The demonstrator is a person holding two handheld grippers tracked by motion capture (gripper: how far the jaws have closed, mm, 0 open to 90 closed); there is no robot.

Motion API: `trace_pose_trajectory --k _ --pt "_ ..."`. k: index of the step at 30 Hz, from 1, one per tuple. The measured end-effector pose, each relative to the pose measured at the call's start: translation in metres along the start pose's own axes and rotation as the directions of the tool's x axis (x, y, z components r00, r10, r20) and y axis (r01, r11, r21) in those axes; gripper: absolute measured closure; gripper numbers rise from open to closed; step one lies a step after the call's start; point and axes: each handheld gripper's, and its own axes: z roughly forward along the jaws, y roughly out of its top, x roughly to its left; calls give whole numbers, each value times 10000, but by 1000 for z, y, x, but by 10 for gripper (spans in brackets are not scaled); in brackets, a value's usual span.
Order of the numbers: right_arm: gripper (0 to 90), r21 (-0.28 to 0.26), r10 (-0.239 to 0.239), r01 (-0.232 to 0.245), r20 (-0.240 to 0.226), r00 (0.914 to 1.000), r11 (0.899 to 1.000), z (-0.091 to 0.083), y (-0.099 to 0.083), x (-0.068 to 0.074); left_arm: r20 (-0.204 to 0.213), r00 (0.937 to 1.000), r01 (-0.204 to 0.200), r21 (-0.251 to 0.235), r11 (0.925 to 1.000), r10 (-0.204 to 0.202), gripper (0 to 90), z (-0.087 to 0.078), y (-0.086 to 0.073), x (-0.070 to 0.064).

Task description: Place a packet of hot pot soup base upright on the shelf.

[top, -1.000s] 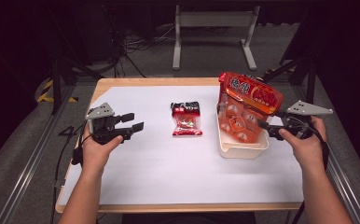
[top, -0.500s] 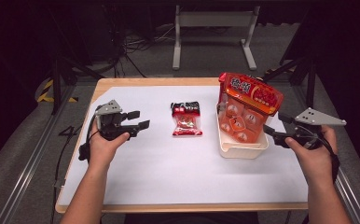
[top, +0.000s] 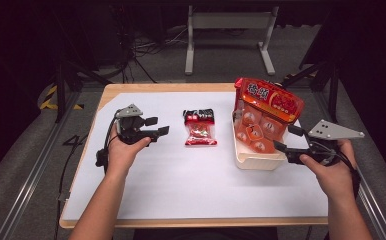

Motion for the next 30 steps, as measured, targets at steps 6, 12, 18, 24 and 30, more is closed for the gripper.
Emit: trace_pose_trajectory --k 6,12,18,24,30 --pt "291 -33 -106 105 -100 9999 9999 3 1 2 -165 9998 -99 3 10000 99 368 20 4 2" --pt "288 -121 -153 152 -118 9998 9998 1 2 3 -256 9997 -8 298 9996 16 369 42 8 1" --pt "288 -125 -165 164 -88 9998 9998 0 2 3 -148 9994 333 617 9975 -325 360 67 9 -1" --pt "286 -119 -169 168 -123 9998 9998 1 2 3 -204 9983 558 989 9935 -540 356 84 3 -1" --pt "284 -50 -192 192 -158 9997 9998 3 1 5 -269 9978 630 1256 9901 -601 360 101 -3 1"
